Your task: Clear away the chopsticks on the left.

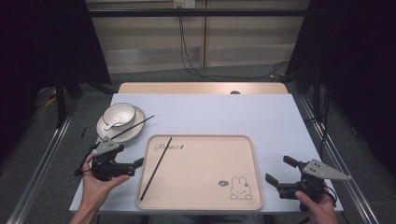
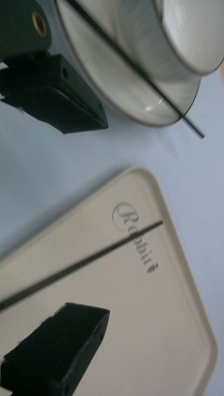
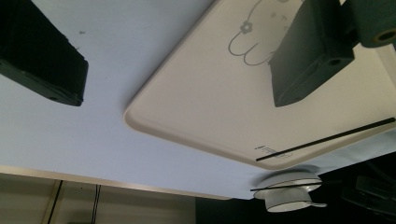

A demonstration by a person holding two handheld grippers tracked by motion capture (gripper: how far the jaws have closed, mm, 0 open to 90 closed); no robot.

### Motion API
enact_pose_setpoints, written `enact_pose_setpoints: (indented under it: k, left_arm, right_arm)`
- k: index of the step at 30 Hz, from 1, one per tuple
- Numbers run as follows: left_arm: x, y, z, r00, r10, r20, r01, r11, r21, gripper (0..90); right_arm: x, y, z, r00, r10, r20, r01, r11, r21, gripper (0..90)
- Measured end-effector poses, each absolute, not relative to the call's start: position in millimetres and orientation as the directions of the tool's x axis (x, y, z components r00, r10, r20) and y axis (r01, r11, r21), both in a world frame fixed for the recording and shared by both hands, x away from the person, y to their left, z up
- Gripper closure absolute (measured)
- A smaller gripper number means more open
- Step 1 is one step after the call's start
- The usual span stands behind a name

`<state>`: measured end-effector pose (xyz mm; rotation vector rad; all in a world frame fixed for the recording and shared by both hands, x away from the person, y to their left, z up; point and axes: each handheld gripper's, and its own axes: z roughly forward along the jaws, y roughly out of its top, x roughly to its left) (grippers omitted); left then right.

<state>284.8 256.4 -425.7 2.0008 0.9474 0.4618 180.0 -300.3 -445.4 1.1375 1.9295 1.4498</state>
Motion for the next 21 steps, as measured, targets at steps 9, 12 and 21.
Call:
enact_pose_setpoints:
  k: [9, 12, 21]
  left_arm:
    - [302.6, 280.2, -413.9, 0.729, 0.682, -0.061, 0.400, -0.351, 0.847, 2.5]
    - [310.4, 292.5, -414.4, 0.724, 0.686, -0.078, 0.409, -0.336, 0.849, 3.0]
    - [321.0, 315.2, -429.5, 0.724, 0.689, -0.026, 0.388, -0.376, 0.842, 6.3]
  right_arm:
    - [180.1, -300.7, -445.2, -0.548, 0.830, 0.100, 0.329, 0.104, 0.939, 3.6]
    - [180.1, -301.0, -445.3, -0.547, 0.831, 0.101, 0.329, 0.102, 0.939, 3.7]
    - [180.4, -301.0, -445.7, -0.547, 0.831, 0.105, 0.334, 0.101, 0.937, 3.7]
